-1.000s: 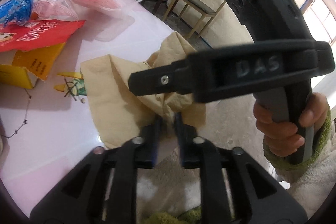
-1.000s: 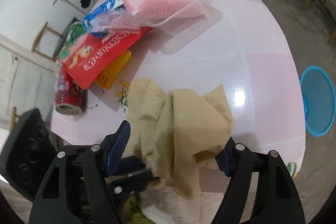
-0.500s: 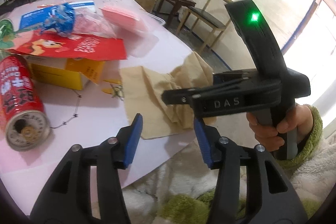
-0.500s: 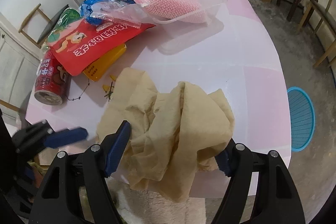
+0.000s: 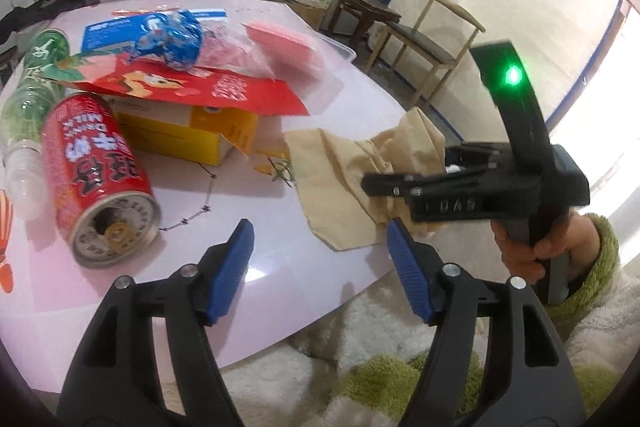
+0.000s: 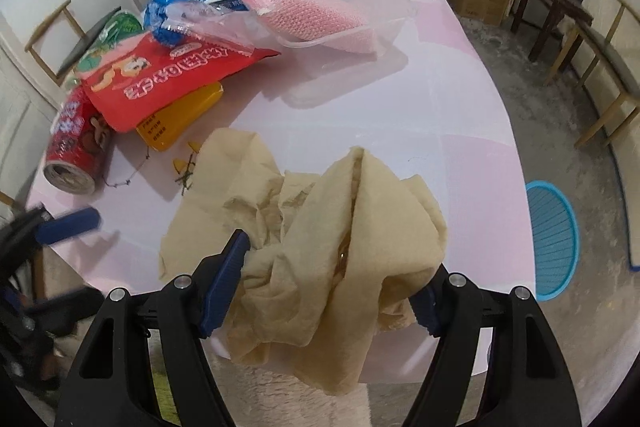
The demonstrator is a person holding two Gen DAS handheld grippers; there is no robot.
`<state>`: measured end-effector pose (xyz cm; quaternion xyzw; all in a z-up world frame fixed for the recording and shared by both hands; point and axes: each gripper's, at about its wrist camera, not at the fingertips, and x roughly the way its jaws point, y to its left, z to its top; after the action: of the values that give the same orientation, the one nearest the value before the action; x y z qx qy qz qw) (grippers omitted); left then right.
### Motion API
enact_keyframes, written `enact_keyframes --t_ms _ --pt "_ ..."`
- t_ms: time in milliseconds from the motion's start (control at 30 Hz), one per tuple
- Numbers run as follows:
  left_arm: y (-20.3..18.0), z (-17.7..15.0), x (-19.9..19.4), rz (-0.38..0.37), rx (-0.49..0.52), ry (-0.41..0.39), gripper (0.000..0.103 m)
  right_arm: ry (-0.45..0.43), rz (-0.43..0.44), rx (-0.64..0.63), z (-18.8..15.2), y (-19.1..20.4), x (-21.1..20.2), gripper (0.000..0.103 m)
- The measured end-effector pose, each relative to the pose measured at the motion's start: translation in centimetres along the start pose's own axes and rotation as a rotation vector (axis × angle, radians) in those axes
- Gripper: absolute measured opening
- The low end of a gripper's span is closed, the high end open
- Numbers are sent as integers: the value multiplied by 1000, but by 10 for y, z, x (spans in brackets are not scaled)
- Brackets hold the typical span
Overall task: Collect trash
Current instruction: 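Release the cloth from the left gripper and raise it with the right gripper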
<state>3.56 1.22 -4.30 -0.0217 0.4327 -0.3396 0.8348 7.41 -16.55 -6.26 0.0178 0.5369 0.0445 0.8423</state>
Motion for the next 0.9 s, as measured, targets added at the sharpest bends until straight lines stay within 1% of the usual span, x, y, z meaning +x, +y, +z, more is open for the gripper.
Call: enact_keyframes --t_ms 100,167,267,367,500,533,667,767,867,900 --pt "1 5 -6 25 5 -19 66 -4 5 12 0 -1 -1 72" --pt "3 9 -10 36 -2 -33 66 -1 42 21 0 -2 -1 80" --pt "5 18 -15 60 -18 -54 66 -8 62 29 -2 -3 -1 84" --pt "8 25 -19 77 -34 -80 67 -26 31 16 -3 1 0 85" --pt "11 31 -23 100 -57 -103 67 -55 -37 -22 -8 10 1 84" --pt "12 32 -24 105 -63 -107 67 -63 -41 -19 -9 10 1 82" --pt "17 37 -27 129 -98 -120 67 -85 -50 5 -11 3 -4 68" --pt "20 40 -33 161 -122 -133 67 -99 -58 19 -15 -2 -7 60" --pt "24 45 -42 198 -144 -163 67 -107 -58 38 -16 -9 -9 45" --pt "25 46 -47 220 -151 -176 67 -110 -56 49 -16 -12 -10 43"
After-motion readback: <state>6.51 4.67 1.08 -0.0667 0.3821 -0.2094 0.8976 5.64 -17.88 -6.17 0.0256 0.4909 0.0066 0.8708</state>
